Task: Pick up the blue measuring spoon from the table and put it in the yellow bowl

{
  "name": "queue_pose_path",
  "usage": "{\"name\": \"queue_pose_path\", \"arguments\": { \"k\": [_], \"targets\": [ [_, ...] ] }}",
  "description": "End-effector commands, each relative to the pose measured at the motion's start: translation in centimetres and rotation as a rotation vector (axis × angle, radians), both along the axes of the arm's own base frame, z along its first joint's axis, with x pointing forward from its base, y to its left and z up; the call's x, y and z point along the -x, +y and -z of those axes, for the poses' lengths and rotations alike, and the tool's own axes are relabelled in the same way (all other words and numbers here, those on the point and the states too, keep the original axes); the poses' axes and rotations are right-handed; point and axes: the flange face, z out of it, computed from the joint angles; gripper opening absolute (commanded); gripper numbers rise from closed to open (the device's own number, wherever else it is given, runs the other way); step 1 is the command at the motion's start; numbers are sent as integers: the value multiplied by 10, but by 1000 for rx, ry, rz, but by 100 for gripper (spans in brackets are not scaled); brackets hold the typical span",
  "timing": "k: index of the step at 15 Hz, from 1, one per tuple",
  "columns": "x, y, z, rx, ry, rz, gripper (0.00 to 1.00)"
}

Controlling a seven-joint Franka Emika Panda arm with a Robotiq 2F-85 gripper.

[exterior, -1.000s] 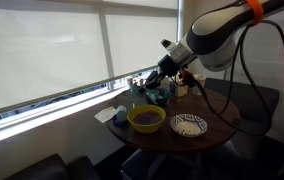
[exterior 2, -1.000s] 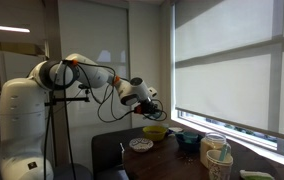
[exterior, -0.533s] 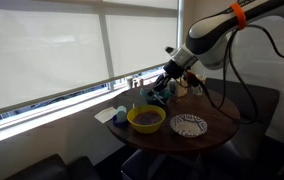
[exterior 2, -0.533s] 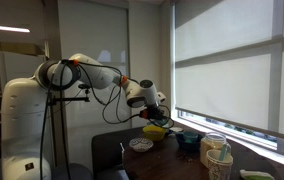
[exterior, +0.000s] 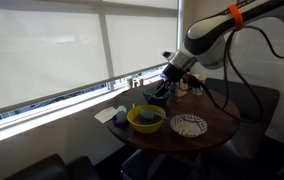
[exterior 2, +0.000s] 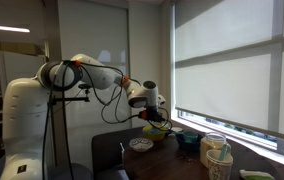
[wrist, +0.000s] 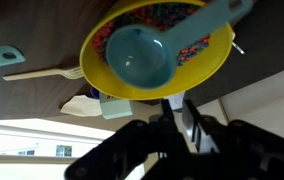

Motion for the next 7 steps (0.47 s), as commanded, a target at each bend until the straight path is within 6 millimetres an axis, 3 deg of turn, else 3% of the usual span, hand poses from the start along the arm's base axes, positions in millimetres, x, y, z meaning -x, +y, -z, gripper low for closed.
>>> {"name": "queue_pose_path", "arguments": {
  "k": [1, 3, 6, 7],
  "targets": [
    [-5, -1, -9, -11, 12, -20, 51],
    [4, -12, -18, -12, -32, -22, 65],
    [32, -41, -35, 37, -210, -71, 85],
    [5, -26, -23, 24, -125, -48, 67]
  ]
}}
